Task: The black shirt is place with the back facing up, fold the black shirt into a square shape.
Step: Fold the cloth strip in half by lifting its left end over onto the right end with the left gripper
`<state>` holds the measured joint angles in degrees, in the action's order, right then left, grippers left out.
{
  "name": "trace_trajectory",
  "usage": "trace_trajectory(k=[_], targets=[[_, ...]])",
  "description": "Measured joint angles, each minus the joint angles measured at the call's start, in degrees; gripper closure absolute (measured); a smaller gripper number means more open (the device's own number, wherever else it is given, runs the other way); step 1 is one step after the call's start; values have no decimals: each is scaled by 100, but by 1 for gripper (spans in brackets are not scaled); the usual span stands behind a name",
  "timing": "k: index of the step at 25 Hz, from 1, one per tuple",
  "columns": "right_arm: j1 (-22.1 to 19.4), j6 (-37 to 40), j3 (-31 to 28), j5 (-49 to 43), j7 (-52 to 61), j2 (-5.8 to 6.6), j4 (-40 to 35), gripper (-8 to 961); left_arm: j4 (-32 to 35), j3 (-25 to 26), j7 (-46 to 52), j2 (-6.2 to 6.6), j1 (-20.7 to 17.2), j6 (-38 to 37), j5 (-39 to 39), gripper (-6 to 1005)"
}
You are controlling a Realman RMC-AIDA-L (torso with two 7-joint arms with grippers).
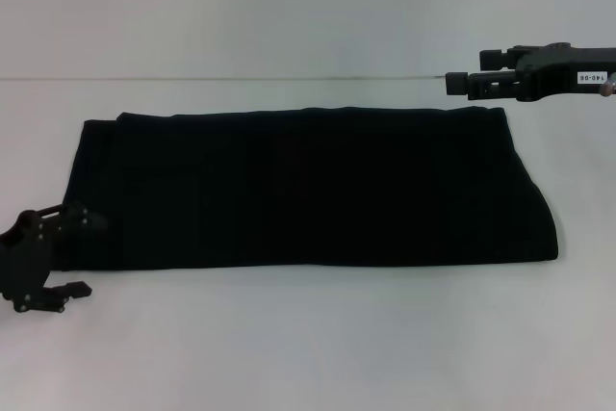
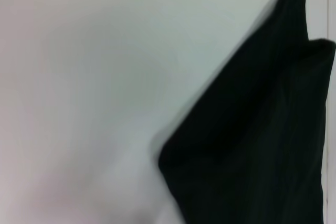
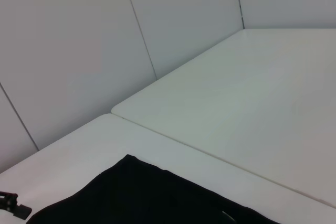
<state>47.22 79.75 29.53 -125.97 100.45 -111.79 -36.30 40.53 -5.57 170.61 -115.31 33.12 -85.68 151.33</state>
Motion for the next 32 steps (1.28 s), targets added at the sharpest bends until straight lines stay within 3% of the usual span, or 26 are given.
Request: trace_trajectory(k=[32], targets=[[-29,-66,-1,3,1,-26,0,22,-225,6,-5,1,11,585,-32,48]])
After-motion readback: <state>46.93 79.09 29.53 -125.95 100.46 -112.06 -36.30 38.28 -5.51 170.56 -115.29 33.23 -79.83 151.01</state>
